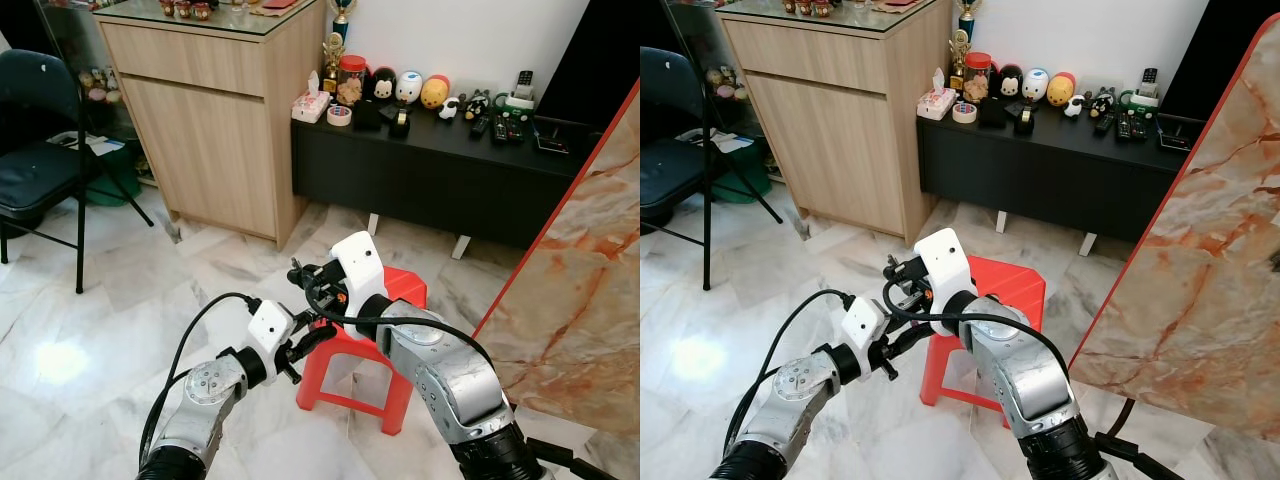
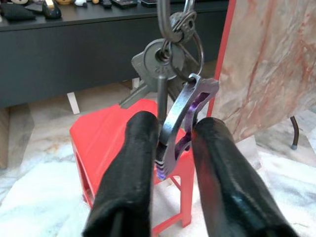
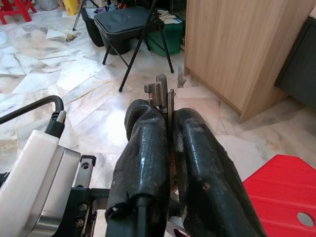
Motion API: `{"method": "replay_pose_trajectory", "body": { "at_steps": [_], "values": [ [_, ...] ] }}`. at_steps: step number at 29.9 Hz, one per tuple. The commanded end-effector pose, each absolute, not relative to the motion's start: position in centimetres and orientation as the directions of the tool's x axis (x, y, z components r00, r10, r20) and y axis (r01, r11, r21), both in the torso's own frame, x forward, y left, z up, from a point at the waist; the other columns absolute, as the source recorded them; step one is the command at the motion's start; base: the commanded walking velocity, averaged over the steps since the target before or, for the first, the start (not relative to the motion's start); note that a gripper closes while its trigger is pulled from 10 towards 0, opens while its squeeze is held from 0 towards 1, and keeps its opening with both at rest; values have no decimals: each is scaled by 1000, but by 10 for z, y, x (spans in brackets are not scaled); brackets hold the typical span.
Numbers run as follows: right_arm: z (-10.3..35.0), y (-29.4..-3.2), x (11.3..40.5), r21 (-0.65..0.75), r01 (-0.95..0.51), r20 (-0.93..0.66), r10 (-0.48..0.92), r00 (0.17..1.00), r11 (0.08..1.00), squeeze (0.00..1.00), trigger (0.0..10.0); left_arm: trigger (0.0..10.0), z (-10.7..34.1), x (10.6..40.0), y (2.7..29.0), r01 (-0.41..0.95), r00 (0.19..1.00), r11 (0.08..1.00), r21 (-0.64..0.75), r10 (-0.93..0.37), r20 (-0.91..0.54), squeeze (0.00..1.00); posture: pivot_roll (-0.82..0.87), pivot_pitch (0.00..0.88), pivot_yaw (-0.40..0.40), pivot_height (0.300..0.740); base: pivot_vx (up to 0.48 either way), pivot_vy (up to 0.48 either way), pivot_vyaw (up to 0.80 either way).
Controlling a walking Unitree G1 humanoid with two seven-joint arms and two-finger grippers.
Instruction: Hang keys on a hook
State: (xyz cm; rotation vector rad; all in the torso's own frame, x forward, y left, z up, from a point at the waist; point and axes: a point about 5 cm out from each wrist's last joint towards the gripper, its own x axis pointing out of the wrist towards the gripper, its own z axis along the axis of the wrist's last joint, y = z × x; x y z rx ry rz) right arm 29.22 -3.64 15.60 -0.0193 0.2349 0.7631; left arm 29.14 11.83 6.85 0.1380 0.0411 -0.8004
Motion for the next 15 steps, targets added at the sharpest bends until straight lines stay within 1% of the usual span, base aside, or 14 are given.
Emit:
{"method": "replay_pose_trajectory", "body": {
  "at_steps": [1,15],
  "values": [
    [163,-36,293,59,-687,-191,684,704,724,0,10000,0,69,293,119,716,698,691,101,-711,-86,0,16,48,-90,740,0,0,0],
    [162,-36,295,55,-680,-193,676,711,731,0,10000,0,67,292,118,723,691,686,83,-718,-90,0,18,50,-89,740,0,0,0]
  ]
}}
